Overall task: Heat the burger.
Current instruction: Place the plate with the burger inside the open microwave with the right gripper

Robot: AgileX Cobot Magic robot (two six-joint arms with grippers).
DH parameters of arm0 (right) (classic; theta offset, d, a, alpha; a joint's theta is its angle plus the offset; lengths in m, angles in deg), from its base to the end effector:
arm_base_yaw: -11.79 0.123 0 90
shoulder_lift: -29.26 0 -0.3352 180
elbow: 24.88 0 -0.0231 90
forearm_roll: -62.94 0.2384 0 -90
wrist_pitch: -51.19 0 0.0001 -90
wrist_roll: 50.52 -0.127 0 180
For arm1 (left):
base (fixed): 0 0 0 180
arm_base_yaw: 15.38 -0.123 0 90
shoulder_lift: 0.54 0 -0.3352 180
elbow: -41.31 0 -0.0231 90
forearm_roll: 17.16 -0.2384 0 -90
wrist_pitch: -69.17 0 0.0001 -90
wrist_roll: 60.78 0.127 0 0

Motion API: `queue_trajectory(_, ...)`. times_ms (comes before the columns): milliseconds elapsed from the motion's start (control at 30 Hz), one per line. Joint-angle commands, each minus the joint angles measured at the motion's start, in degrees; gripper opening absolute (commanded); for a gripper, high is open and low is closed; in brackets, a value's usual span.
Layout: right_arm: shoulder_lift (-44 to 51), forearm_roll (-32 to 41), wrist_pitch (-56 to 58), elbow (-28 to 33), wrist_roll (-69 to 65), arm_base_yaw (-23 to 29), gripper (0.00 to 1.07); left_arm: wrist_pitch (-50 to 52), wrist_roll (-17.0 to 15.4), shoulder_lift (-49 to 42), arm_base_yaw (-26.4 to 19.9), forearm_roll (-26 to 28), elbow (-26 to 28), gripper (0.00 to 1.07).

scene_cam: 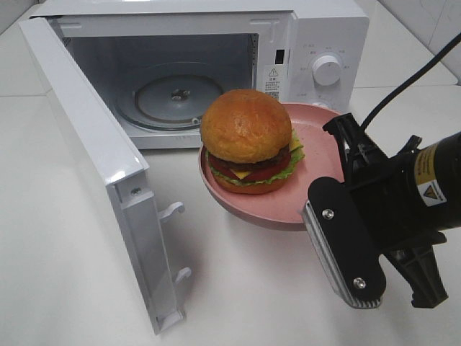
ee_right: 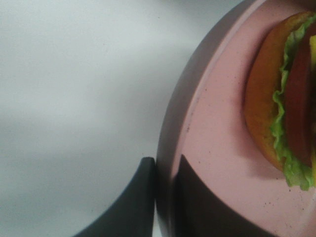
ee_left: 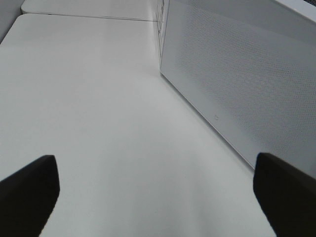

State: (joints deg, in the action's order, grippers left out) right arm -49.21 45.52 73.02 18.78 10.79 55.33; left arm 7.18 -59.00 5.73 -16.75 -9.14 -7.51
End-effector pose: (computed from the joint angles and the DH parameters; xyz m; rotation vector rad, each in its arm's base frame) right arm 0.1714 0.1433 0.2433 -2.1797 1.2852 -0.3823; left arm -0.0381 -0.0166 0.2580 0.0174 2.0380 -0.1329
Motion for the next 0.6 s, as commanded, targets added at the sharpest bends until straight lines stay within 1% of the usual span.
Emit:
queue_trajectory(33,0.6,3.3,-4.8,-0.4,5.2,-2.1,0.03,0.9,-0.3,-0.2,0.3,0.2,-0.1,1.00)
queue_trajectory(67,0.6,4.5,-4.8,-0.4,7.7,-3.1,0.03,0.9,-0.3,-0.2,0.3,0.2,-0.1,1.00)
queue_trajectory(233,0.6,8.0,-4.9,-0.4,13.4,-4.8,0.02,0.9,-0.3,-0.2,0.3,0.2,-0.1,1.00)
queue_trajectory(333,0.6,8.6,-4.9,-0.4,14.2,-5.0,0.02,0.9,-0.3,-0.2,0.3,0.2,-0.1,1.00)
queue_trajectory(400,0.6,11.2,-5.8,-0.4,17.5,-5.7,0.02,0.9,-0.3,-0.2,0.3,0.2,-0.1,1.00)
queue_trajectory(600,0.5,14.3,-7.0,-0.4,21.7,-5.7,0.02,0.9,-0.3,-0.2,0.3,0.2,-0.1,1.00)
